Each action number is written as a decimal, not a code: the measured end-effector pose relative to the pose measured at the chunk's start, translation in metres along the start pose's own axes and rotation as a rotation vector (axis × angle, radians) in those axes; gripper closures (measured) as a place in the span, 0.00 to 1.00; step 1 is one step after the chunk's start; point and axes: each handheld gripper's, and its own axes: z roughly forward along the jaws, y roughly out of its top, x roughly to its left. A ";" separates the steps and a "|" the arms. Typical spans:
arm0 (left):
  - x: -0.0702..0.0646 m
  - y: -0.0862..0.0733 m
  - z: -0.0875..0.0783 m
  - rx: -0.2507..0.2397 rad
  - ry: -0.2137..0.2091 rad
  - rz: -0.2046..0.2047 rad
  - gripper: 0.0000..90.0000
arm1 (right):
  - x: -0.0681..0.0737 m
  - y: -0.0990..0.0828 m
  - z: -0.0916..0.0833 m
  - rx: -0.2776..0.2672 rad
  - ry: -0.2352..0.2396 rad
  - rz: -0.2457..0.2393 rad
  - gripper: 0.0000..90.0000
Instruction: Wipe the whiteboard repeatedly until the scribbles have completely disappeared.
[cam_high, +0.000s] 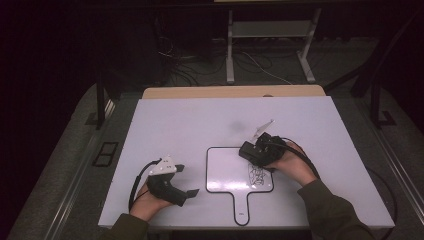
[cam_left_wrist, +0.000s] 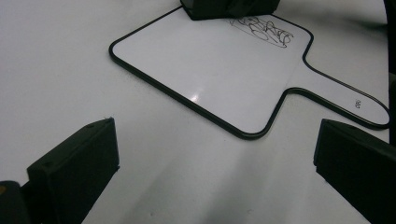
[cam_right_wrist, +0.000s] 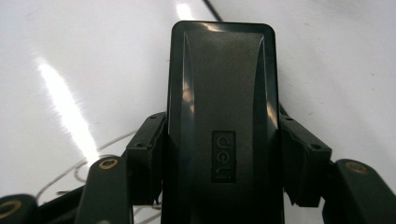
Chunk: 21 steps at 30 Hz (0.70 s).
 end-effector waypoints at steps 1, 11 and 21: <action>0.000 0.000 0.000 -0.001 0.001 -0.001 0.00 | -0.002 0.000 0.000 0.001 -0.003 0.011 0.43; 0.000 0.000 0.000 0.002 -0.001 0.002 0.00 | -0.020 -0.001 0.000 0.005 -0.049 0.065 0.43; 0.000 0.000 0.000 0.000 -0.001 -0.002 0.00 | -0.014 -0.002 -0.001 0.024 -0.064 0.036 0.43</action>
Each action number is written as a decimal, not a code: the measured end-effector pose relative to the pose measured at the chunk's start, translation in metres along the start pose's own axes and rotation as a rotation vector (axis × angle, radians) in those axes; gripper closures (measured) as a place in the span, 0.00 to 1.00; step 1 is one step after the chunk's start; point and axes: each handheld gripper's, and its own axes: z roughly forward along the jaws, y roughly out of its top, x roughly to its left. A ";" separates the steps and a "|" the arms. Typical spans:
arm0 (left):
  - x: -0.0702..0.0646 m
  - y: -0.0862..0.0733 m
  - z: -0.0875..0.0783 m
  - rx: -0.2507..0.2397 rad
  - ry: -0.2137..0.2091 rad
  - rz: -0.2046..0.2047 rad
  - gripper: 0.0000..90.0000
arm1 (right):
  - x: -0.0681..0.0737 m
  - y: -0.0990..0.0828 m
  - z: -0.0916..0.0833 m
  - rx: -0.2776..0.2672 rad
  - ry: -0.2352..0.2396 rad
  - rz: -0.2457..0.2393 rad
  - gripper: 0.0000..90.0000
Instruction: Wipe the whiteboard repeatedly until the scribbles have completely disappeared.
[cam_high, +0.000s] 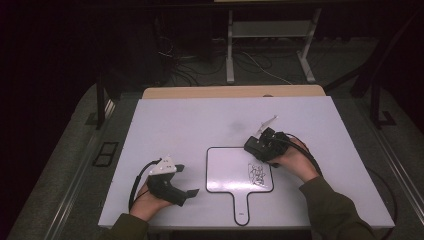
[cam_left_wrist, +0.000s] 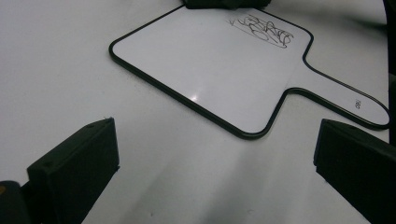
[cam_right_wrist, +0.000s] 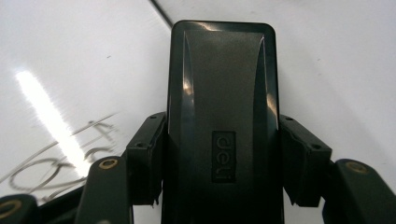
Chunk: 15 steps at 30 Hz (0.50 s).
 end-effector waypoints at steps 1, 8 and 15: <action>0.000 0.000 0.000 -0.001 0.001 0.000 0.00 | 0.002 -0.001 -0.001 0.003 0.004 0.000 0.43; 0.000 0.000 -0.001 -0.003 0.000 0.000 0.00 | 0.010 -0.004 -0.005 0.014 0.017 -0.021 0.43; 0.000 0.000 0.000 0.000 0.001 0.000 0.00 | -0.005 -0.004 -0.001 0.009 -0.005 0.023 0.43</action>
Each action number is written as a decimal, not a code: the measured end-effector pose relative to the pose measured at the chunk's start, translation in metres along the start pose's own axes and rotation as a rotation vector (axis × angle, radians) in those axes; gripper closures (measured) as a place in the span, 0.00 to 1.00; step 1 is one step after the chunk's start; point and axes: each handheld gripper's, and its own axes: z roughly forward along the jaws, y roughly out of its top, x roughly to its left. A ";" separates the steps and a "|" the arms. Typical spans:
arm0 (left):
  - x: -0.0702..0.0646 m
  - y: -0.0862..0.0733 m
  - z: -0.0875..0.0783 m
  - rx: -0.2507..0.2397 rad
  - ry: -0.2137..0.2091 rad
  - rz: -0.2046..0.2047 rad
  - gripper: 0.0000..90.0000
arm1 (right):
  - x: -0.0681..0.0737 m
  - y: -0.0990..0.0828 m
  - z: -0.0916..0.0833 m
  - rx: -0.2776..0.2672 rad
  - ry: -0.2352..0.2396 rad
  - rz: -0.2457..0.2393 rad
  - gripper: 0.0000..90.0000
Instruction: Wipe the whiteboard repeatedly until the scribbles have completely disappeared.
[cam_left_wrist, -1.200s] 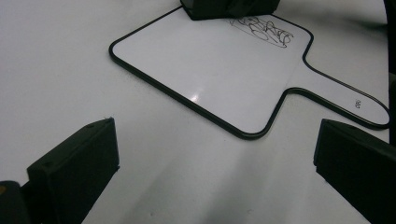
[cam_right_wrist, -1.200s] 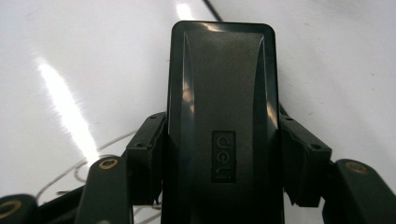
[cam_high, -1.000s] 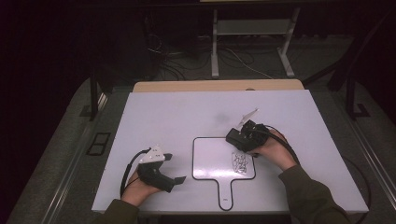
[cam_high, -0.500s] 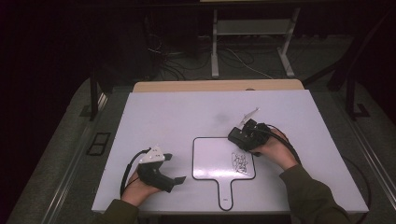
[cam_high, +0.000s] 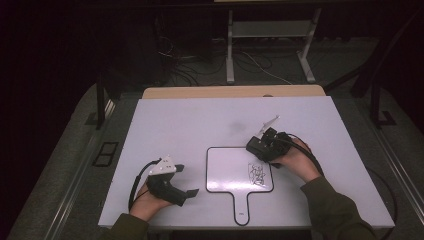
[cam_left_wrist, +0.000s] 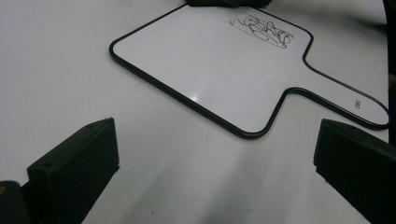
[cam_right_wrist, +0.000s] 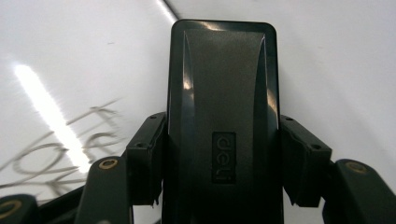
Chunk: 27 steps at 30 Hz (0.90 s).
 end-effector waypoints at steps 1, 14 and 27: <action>0.000 0.000 0.000 0.001 0.000 0.000 0.00 | -0.002 0.000 0.000 0.002 0.002 0.016 0.43; 0.000 0.000 0.000 0.001 -0.001 0.000 0.00 | 0.005 0.000 -0.002 0.017 -0.007 -0.015 0.43; 0.000 0.000 0.001 0.001 -0.002 -0.004 0.00 | -0.013 0.006 0.003 0.031 -0.059 0.037 0.43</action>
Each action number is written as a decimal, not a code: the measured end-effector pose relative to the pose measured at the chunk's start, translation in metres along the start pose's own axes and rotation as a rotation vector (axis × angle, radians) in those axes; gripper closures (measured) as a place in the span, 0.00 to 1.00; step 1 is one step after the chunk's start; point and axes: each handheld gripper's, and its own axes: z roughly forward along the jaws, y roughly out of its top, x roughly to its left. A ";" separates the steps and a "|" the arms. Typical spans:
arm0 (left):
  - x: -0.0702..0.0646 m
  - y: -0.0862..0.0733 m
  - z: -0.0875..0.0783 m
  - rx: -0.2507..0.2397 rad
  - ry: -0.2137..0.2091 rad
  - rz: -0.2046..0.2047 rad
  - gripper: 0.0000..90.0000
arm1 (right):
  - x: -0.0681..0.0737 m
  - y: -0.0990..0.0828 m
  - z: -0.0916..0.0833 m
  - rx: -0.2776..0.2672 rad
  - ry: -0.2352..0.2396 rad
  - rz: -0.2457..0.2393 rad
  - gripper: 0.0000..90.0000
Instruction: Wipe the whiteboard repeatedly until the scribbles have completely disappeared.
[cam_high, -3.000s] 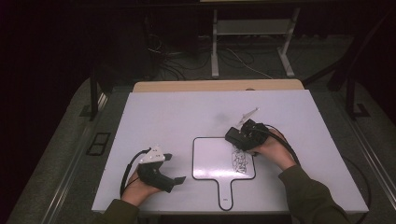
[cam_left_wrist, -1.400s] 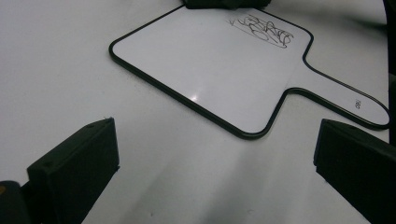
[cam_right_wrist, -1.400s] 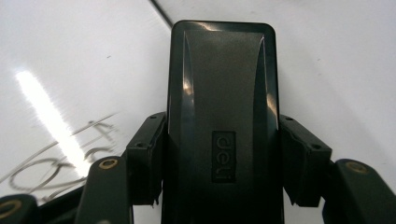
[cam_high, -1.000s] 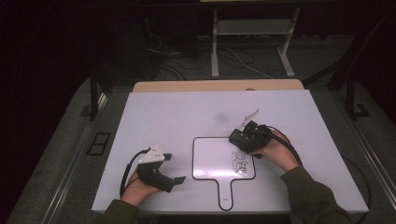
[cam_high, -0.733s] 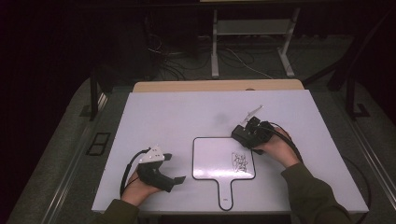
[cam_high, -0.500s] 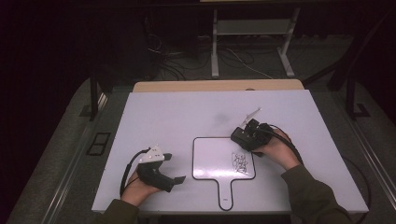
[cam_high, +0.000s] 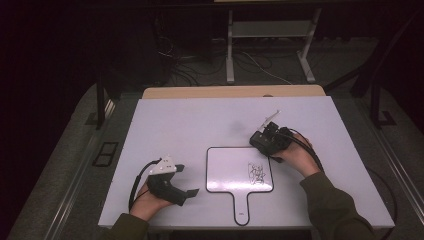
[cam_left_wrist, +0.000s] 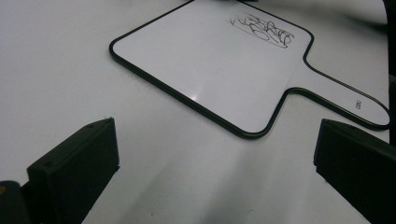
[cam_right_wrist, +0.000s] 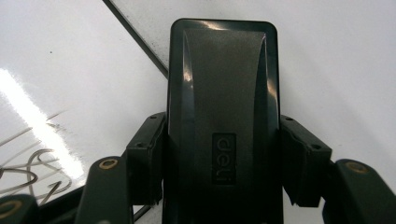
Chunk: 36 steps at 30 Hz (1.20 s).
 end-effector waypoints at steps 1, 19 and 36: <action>0.000 0.000 0.000 0.000 0.000 0.001 0.00 | 0.003 0.000 -0.001 0.005 0.001 -0.009 0.43; -0.001 0.000 -0.001 -0.003 0.000 0.000 0.00 | 0.007 0.001 -0.001 0.011 0.036 -0.030 0.43; -0.001 0.000 -0.001 -0.004 0.000 0.002 0.00 | 0.026 -0.005 -0.006 0.007 0.081 -0.074 0.43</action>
